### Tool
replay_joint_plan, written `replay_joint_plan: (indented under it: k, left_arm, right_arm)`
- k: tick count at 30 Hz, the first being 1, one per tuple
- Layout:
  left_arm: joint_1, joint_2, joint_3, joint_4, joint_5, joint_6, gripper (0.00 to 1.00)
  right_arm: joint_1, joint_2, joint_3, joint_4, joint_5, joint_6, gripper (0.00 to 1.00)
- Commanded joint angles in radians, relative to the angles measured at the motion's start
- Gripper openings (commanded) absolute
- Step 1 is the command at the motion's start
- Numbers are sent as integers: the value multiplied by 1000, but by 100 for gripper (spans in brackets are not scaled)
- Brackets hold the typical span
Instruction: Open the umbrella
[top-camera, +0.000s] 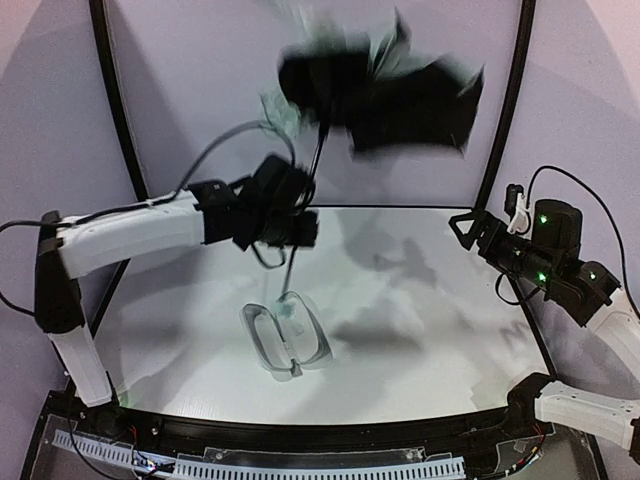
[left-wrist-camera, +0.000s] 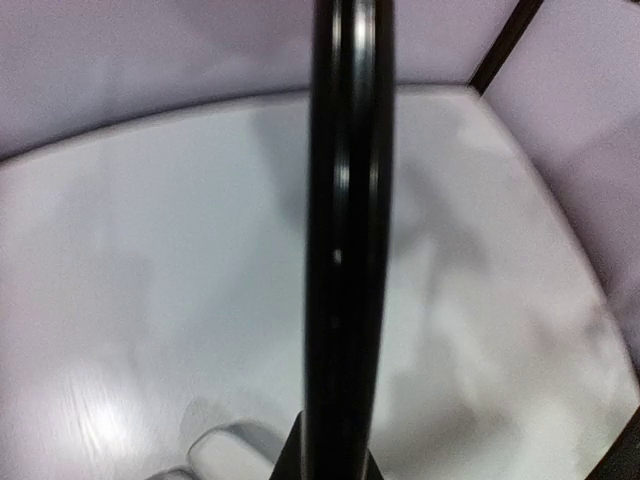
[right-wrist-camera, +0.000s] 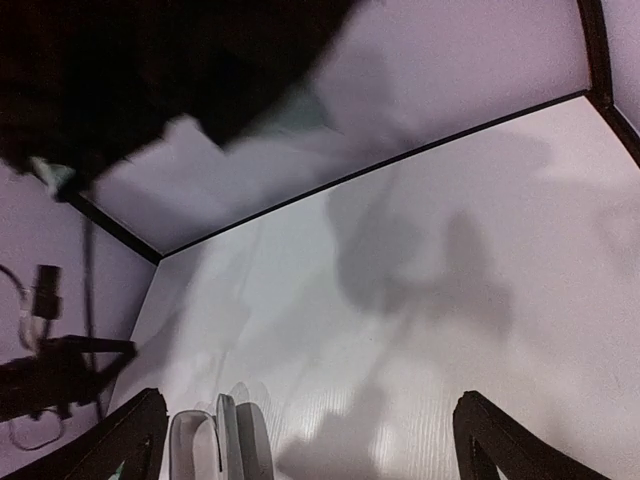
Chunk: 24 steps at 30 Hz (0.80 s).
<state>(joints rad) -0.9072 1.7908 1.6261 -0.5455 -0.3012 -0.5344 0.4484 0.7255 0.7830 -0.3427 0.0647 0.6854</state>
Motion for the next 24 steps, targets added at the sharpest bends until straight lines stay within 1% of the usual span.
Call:
replay_joint_plan:
  k: [1, 3, 5, 6, 7, 9, 11, 15, 17, 21, 24]
  left_arm:
    - [284, -258, -163, 23, 131, -164, 1]
    - [269, -287, -107, -8, 78, -108, 1]
    - [200, -260, -47, 49, 134, -76, 1]
    - [140, -211, -20, 64, 160, -44, 1]
    - [91, -162, 62, 38, 170, -16, 1]
    - [-6, -30, 221, -64, 161, 44, 1]
    - [-39, 60, 293, -113, 187, 52, 1]
    - [-41, 51, 232, -78, 254, 71, 1]
    - [-41, 24, 189, -57, 295, 86, 1]
    - [-42, -22, 115, -45, 376, 103, 1]
    - [-43, -31, 77, -69, 425, 91, 1]
  right_arm:
    - [-4, -49, -16, -20, 13, -9, 99]
    - [-4, -67, -25, -23, 24, -10, 99]
    - [-4, -72, -31, -11, 24, -9, 99]
    - [-4, -70, -34, -3, 15, -6, 99]
    - [-4, -64, -33, 5, 1, -6, 99]
    - [-4, -53, -29, 31, -45, -20, 99]
    - [-4, -44, -14, 58, -143, -58, 99]
    - [5, -41, 23, 68, -266, -194, 98]
    - [9, -44, 53, 48, -277, -263, 98]
    - [13, -46, 145, -19, -291, -460, 99]
    - [17, -39, 222, -88, -366, -608, 99]
